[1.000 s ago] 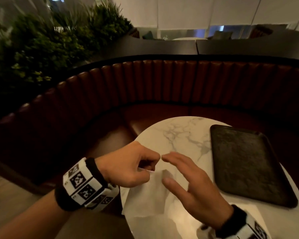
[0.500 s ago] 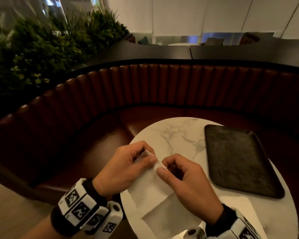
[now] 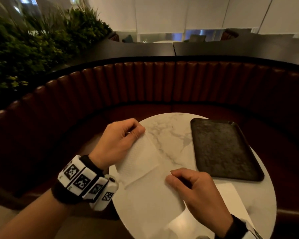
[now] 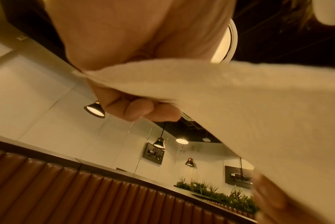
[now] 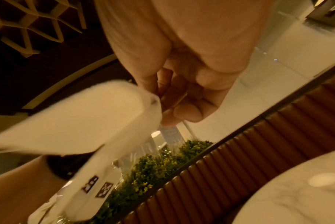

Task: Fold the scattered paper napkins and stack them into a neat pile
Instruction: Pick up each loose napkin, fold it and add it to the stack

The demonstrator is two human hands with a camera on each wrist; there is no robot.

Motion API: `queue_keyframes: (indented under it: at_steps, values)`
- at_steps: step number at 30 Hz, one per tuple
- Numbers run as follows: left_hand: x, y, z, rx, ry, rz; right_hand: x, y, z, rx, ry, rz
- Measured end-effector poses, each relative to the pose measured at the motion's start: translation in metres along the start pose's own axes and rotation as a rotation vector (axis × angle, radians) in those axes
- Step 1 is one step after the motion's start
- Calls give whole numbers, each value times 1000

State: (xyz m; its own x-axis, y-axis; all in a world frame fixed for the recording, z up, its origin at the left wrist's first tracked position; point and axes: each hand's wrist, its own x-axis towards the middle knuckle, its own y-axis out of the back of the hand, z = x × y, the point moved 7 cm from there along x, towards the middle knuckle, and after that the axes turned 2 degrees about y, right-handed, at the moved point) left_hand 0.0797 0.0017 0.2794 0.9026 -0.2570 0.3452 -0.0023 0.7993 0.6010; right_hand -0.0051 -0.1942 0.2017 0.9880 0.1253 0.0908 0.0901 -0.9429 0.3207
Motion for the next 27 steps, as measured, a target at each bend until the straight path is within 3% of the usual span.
queue_keyframes:
  at_steps: [8,18,27]
  values:
    - [37,-83,-16,79,-5,-207,-44,29,62,163,-312,41]
    - [56,-326,-32,83,13,-626,-116,99,217,132,-689,366]
    - [52,-483,-45,177,47,-847,-140,148,308,-80,-896,432]
